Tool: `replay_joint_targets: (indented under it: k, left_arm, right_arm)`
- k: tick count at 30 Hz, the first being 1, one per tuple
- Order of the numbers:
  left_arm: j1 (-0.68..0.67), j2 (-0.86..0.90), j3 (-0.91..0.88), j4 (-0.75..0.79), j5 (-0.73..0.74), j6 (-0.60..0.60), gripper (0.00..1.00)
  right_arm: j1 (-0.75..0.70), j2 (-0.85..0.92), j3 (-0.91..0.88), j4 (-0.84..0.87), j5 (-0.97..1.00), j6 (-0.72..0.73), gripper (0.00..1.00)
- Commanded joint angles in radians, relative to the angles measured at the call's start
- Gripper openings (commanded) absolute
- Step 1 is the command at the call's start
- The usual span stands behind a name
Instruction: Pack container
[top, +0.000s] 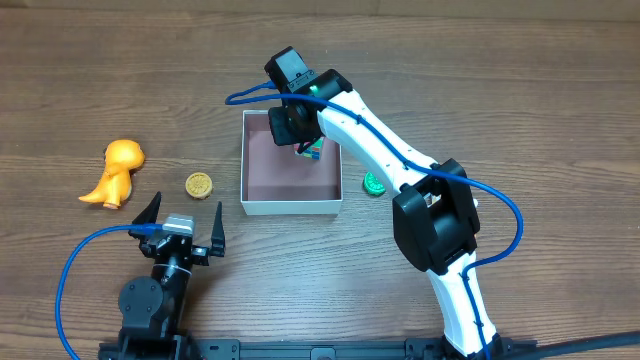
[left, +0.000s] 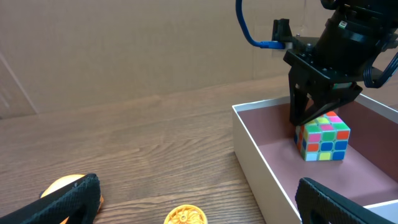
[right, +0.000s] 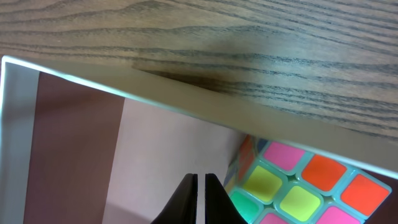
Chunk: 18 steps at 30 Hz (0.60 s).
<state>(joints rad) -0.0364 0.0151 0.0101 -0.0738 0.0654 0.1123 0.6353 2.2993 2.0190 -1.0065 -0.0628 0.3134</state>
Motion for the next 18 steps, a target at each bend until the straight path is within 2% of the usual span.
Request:
replay_joint_targets:
  k: [1,18]
  left_arm:
    - [0.010,-0.009,-0.005,0.001,-0.010,0.015,1.00]
    - [0.010,-0.009,-0.005,0.001,-0.010,0.015,1.00]
  right_arm:
    - [-0.002,0.003,-0.004,0.007,0.020,0.001,0.08]
    - [-0.002,0.042,-0.004,0.014,0.039,0.002,0.08]
